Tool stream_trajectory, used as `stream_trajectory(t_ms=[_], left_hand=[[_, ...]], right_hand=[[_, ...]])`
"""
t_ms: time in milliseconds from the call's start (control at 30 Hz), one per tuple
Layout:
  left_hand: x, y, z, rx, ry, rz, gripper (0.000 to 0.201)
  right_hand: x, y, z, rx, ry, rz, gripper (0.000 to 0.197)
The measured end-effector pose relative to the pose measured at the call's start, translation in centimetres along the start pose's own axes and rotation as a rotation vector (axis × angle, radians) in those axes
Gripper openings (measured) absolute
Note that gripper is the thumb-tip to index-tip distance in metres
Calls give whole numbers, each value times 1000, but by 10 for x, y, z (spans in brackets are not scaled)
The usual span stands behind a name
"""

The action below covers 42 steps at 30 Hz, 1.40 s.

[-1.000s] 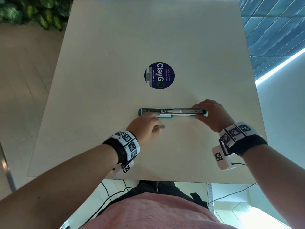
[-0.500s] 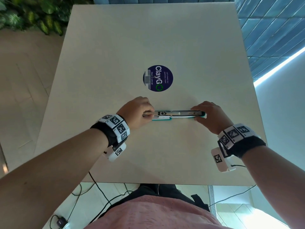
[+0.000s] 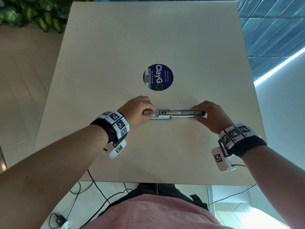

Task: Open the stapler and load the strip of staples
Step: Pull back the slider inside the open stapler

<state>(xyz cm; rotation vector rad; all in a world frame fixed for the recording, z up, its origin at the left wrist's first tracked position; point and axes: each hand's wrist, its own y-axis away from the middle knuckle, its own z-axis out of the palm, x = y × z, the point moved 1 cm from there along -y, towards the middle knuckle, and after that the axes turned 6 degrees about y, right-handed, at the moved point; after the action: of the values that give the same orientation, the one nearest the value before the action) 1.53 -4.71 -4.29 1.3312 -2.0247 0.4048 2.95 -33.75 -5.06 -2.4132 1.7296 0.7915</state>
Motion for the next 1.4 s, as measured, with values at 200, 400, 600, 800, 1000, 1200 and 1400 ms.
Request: stream_trajectory(t_ms=[200,400,600,800,1000,1200,1400], left_hand=[[-5,3,3,16,34,-29,19],[-10,7,7,6,14,-49,24],[-10,15,6,44,-6,-15,23],[-10,19,3,4,-49,76,4],[-9,18,1,-6,-43,68,5],[12,44,-10,149,-1,-42,32],[20,156,16,-159,251,-255,47]], right_hand=[[-1,0,0,5,0,-2,33],[-1,0,0,14,-2,-2,33],[0,1,1,12,-10,-2,34],[-1,1,1,12,-19,4,33],[-3,1,-2,7,-7,2,32],[-4,1,-3,-9,-5,5,32],[-6,1,-3,-17,20,13,31]])
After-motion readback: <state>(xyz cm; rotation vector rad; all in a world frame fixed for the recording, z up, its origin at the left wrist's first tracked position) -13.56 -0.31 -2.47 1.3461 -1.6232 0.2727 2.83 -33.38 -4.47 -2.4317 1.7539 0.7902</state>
